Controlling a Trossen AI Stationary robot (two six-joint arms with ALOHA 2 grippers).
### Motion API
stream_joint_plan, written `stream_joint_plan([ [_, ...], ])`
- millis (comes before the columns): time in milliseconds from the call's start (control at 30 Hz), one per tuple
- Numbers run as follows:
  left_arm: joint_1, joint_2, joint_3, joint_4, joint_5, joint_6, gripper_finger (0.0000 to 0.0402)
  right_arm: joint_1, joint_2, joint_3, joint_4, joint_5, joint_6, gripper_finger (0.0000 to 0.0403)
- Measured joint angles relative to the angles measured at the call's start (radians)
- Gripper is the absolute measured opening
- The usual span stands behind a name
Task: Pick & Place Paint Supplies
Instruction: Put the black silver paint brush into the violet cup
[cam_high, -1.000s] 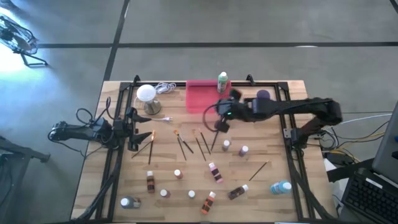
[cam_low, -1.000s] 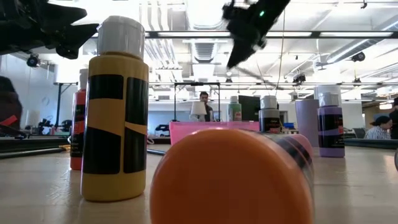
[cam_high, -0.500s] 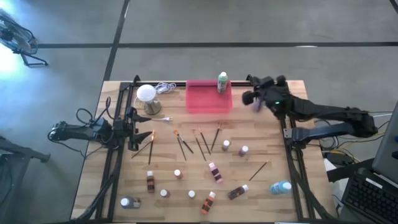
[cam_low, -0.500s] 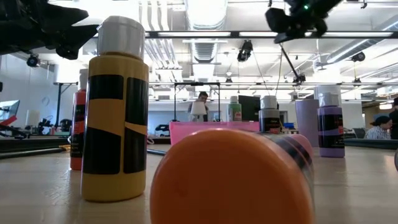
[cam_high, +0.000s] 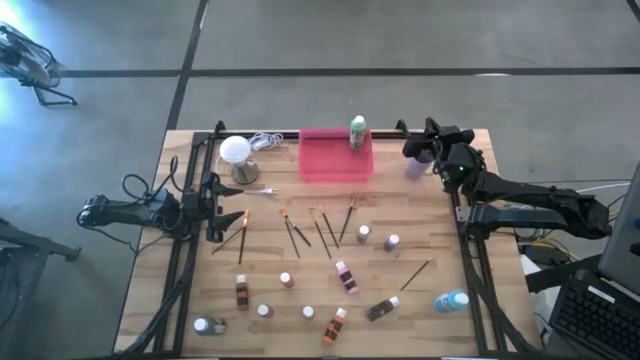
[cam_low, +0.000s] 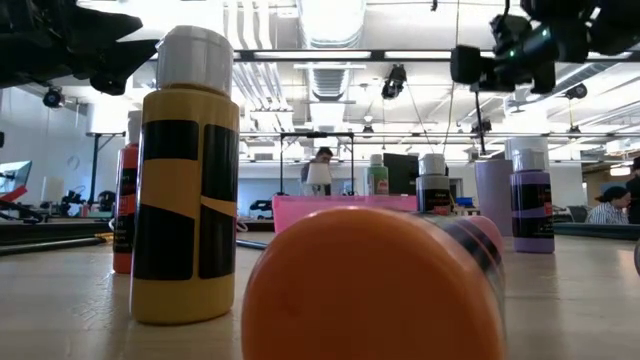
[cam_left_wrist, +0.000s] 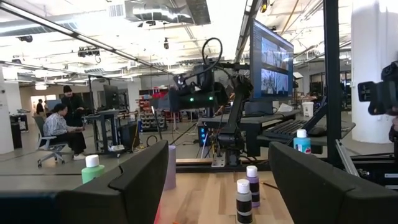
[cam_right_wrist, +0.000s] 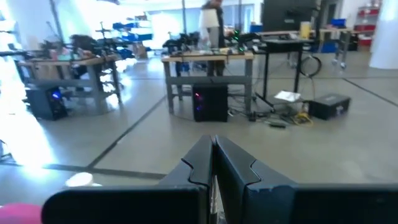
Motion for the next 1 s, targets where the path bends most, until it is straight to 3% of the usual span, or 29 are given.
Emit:
stream_joint_plan([
  [500,0.0,0.0,0.0,0.0,-0.008,0.026,0.0282,-0.029,0.016,-0.064,0.0,0.019,0.019,0.0008],
  [800,0.0,0.0,0.0,0.0,-0.013,0.026,0.0282,-0.034,0.024,-0.175,0.004,0.026,0.133,0.0008],
  [1000,0.0,0.0,0.0,-0.001,-0.028,0.027,0.0282,-0.035,0.045,-0.237,0.094,0.026,0.144,0.0008],
])
